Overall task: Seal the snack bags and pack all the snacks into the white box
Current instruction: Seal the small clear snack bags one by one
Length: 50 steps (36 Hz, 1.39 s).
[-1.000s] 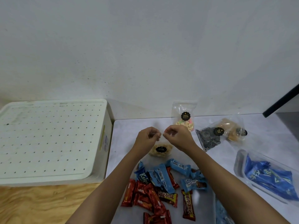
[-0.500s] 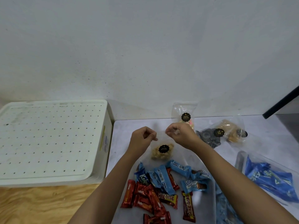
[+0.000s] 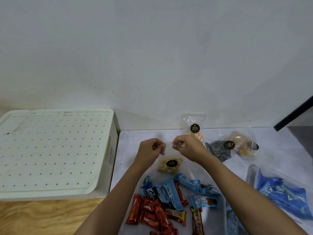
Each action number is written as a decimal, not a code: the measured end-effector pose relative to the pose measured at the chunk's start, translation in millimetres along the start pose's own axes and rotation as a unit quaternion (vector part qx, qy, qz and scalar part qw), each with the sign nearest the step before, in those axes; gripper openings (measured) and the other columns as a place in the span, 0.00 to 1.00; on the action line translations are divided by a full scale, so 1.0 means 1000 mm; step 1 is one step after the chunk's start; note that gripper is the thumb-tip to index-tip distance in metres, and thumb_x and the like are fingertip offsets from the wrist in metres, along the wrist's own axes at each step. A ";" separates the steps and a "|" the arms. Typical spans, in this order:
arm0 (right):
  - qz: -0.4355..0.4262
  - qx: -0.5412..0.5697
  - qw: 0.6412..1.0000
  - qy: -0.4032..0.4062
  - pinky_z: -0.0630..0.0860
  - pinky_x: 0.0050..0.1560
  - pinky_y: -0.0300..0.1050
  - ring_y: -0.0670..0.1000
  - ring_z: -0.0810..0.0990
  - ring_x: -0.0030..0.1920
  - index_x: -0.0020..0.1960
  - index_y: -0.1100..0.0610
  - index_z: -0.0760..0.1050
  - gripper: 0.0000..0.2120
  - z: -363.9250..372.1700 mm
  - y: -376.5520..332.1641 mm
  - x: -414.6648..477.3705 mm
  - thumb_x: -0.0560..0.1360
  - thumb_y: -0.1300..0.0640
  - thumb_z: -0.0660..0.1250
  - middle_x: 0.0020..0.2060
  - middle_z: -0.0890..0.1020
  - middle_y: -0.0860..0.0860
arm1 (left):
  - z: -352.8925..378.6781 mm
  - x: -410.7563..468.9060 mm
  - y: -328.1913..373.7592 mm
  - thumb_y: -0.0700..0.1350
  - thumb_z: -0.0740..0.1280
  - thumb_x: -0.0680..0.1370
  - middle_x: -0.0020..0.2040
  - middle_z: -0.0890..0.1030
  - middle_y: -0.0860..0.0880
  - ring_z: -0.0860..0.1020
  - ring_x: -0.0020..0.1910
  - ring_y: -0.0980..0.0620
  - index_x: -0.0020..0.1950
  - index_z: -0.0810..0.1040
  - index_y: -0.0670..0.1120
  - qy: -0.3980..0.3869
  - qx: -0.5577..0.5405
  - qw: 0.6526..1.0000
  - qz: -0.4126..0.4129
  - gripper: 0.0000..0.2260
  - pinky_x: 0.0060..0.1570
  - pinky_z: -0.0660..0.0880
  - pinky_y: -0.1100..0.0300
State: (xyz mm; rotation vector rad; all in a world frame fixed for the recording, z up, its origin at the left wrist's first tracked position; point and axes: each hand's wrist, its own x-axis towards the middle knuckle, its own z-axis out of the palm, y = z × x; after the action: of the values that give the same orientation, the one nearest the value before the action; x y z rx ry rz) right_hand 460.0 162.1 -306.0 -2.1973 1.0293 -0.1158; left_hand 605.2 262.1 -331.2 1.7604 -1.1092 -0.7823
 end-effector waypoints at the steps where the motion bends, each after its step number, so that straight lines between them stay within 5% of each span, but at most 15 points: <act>1: 0.001 0.011 1.000 -0.002 0.78 0.49 0.52 0.50 0.79 0.44 0.40 0.51 0.79 0.05 0.000 0.000 0.000 0.74 0.56 0.67 0.40 0.82 0.47 | 0.000 0.001 0.000 0.38 0.68 0.75 0.35 0.81 0.50 0.79 0.33 0.59 0.43 0.80 0.42 0.012 0.017 1.000 0.007 0.03 0.39 0.74 0.72; 5: 0.024 0.076 0.997 0.007 0.75 0.45 0.43 0.42 0.78 0.41 0.38 0.49 0.79 0.07 -0.006 0.002 -0.004 0.74 0.57 0.68 0.37 0.80 0.42 | -0.005 0.006 0.000 0.43 0.70 0.74 0.40 0.79 0.52 0.73 0.38 0.60 0.46 0.79 0.44 0.061 0.066 0.995 0.031 0.03 0.39 0.68 0.69; 9: 0.037 0.040 0.997 0.054 0.78 0.44 0.48 0.46 0.80 0.38 0.31 0.47 0.78 0.12 -0.012 0.010 -0.010 0.73 0.54 0.68 0.32 0.82 0.44 | -0.003 0.004 0.008 0.52 0.73 0.71 0.41 0.72 0.51 0.70 0.37 0.57 0.47 0.71 0.45 0.100 0.021 0.993 -0.061 0.15 0.36 0.67 0.68; 15: 0.027 0.033 0.994 0.104 0.79 0.46 0.49 0.46 0.81 0.41 0.41 0.52 0.83 0.06 -0.006 0.010 -0.018 0.74 0.54 0.68 0.38 0.85 0.45 | 0.015 -0.010 0.017 0.58 0.68 0.73 0.34 0.77 0.49 0.77 0.35 0.51 0.36 0.73 0.44 0.123 -0.042 0.980 -0.151 0.17 0.33 0.68 0.64; 18: 0.008 0.004 0.991 0.130 0.78 0.43 0.46 0.49 0.82 0.41 0.45 0.52 0.83 0.07 -0.003 0.011 -0.024 0.74 0.54 0.67 0.39 0.86 0.48 | 0.016 -0.013 0.021 0.57 0.68 0.74 0.36 0.78 0.49 0.78 0.37 0.50 0.38 0.75 0.45 0.154 -0.051 0.974 -0.157 0.15 0.34 0.69 0.64; 22: -0.054 -0.045 0.988 0.138 0.70 0.38 0.40 0.52 0.81 0.41 0.47 0.58 0.83 0.08 0.000 0.006 -0.029 0.76 0.59 0.65 0.40 0.86 0.52 | 0.023 -0.017 0.028 0.53 0.69 0.74 0.34 0.81 0.47 0.79 0.35 0.52 0.39 0.78 0.42 0.101 -0.112 0.972 -0.181 0.14 0.42 0.77 0.58; 26: -0.089 -0.043 0.990 0.098 0.77 0.42 0.43 0.52 0.83 0.43 0.49 0.59 0.83 0.08 -0.001 0.004 -0.028 0.75 0.61 0.65 0.42 0.86 0.53 | 0.027 -0.012 0.030 0.46 0.68 0.75 0.37 0.82 0.45 0.81 0.36 0.52 0.43 0.80 0.38 0.079 -0.213 0.948 -0.223 0.10 0.46 0.79 0.59; 30: -0.072 -0.026 0.996 0.034 0.68 0.42 0.25 0.48 0.78 0.45 0.53 0.60 0.81 0.09 -0.006 0.009 -0.026 0.75 0.62 0.66 0.48 0.84 0.55 | 0.025 -0.006 0.030 0.37 0.66 0.75 0.35 0.80 0.43 0.79 0.34 0.52 0.41 0.79 0.36 0.060 -0.247 0.939 -0.231 0.06 0.46 0.78 0.60; 34: -0.034 0.020 0.997 0.072 0.70 0.46 0.36 0.49 0.76 0.44 0.50 0.61 0.82 0.07 -0.010 0.011 -0.028 0.74 0.61 0.68 0.47 0.82 0.57 | 0.024 -0.004 0.028 0.36 0.65 0.76 0.36 0.80 0.44 0.79 0.37 0.51 0.41 0.79 0.38 0.046 -0.271 0.933 -0.231 0.05 0.48 0.78 0.61; 42: -0.007 0.056 0.994 0.091 0.70 0.41 0.34 0.45 0.76 0.39 0.45 0.64 0.82 0.06 -0.004 0.006 -0.032 0.74 0.65 0.66 0.41 0.82 0.53 | 0.027 -0.008 0.024 0.36 0.65 0.77 0.37 0.80 0.45 0.80 0.34 0.55 0.44 0.79 0.38 0.026 -0.291 0.933 -0.212 0.05 0.42 0.79 0.67; 46: 0.021 0.155 0.986 0.056 0.77 0.41 0.43 0.46 0.75 0.33 0.37 0.60 0.78 0.10 -0.006 0.003 -0.032 0.75 0.57 0.67 0.29 0.74 0.48 | 0.025 -0.008 0.023 0.37 0.65 0.77 0.37 0.81 0.45 0.80 0.35 0.55 0.44 0.79 0.39 0.022 -0.289 0.937 -0.197 0.05 0.42 0.79 0.67; 50: 0.031 0.208 0.977 0.032 0.79 0.41 0.42 0.47 0.77 0.34 0.35 0.56 0.77 0.11 -0.009 -0.001 -0.031 0.75 0.55 0.67 0.29 0.77 0.49 | 0.023 -0.009 0.025 0.37 0.64 0.77 0.38 0.81 0.44 0.81 0.33 0.58 0.47 0.79 0.35 -0.001 -0.282 0.942 -0.180 0.06 0.40 0.79 0.69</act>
State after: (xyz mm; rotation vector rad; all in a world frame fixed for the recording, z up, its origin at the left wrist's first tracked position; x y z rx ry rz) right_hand 436.5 179.9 -292.4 -1.7903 1.0053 -0.3445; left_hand 573.2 257.7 -317.0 1.4716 -0.4842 -1.1878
